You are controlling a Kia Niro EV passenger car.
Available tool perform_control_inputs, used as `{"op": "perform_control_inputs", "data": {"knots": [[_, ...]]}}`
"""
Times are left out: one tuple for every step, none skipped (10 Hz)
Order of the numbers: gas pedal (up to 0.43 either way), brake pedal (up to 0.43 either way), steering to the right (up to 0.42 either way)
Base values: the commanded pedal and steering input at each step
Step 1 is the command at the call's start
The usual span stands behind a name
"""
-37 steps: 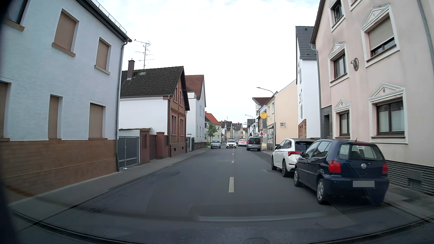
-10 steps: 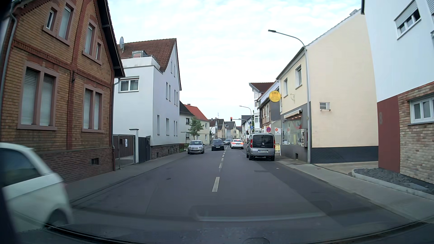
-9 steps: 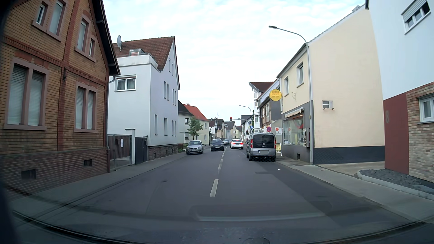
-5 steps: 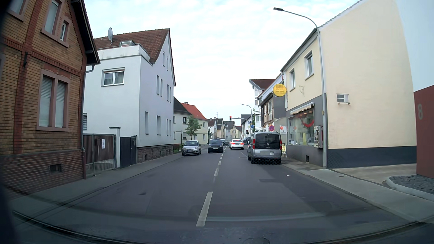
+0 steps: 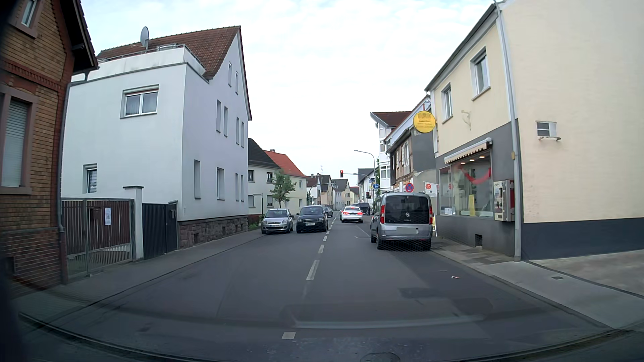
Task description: Follow the waypoints while adhering to traffic rules and regulations
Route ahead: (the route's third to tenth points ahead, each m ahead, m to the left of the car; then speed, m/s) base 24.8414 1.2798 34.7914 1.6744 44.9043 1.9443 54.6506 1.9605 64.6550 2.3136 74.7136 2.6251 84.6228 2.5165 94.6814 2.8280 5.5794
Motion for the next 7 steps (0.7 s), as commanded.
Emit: {"op": "perform_control_inputs", "data": {"knots": [[0.000,0.000,-0.025],[0.000,0.000,-0.029],[0.000,0.000,-0.030],[0.000,0.000,-0.030],[0.000,0.000,-0.030],[0.000,0.000,-0.033],[0.000,0.000,-0.033]]}}
